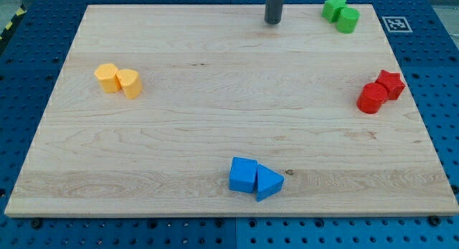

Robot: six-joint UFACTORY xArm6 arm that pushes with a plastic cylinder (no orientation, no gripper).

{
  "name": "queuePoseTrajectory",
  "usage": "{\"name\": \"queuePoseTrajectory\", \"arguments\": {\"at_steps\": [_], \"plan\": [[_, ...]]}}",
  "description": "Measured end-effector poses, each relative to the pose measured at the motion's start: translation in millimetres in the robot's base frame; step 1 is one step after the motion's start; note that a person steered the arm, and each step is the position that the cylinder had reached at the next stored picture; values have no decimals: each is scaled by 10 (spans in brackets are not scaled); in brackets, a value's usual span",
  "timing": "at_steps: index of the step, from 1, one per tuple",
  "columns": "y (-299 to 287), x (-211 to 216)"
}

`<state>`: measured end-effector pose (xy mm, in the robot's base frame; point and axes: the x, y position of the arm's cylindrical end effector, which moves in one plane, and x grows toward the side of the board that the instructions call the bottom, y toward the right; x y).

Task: Move your arm closer to the green star

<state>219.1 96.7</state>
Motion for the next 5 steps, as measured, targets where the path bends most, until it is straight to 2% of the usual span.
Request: {"name": "queuePoseTrajectory", "arguments": {"at_steps": [1,5], "plan": [[326,-278],[640,-272]]}}
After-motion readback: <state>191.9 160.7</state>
